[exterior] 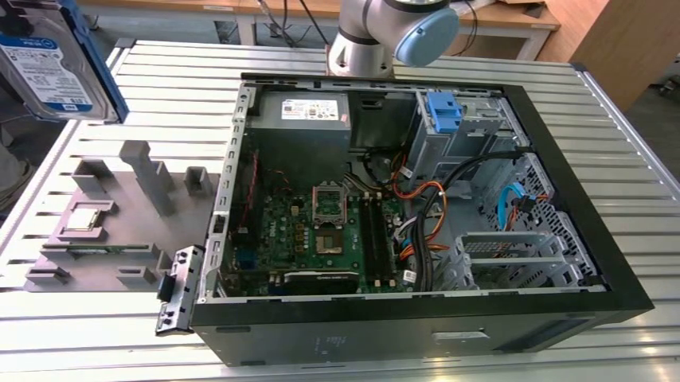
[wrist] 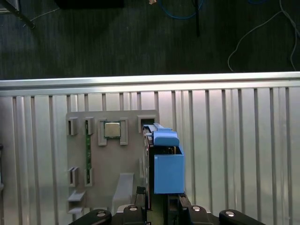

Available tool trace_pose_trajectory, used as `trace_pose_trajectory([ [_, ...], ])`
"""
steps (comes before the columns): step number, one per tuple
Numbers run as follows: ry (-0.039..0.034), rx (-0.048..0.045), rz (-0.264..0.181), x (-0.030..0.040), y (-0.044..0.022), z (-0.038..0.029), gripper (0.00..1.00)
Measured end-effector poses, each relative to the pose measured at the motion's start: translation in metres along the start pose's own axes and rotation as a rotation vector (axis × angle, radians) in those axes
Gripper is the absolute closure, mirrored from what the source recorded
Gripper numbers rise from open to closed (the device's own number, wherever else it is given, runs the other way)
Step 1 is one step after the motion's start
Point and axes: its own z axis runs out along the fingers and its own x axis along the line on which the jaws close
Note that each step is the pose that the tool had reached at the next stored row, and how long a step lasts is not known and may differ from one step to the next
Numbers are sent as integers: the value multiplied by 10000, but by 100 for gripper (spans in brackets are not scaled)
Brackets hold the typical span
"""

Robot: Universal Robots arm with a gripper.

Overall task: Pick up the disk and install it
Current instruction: 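Pick up the disk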

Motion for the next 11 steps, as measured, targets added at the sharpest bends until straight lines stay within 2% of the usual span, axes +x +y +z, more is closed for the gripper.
trace_pose_trajectory([
  [11,0,0,0,-6,-3,-93,65],
])
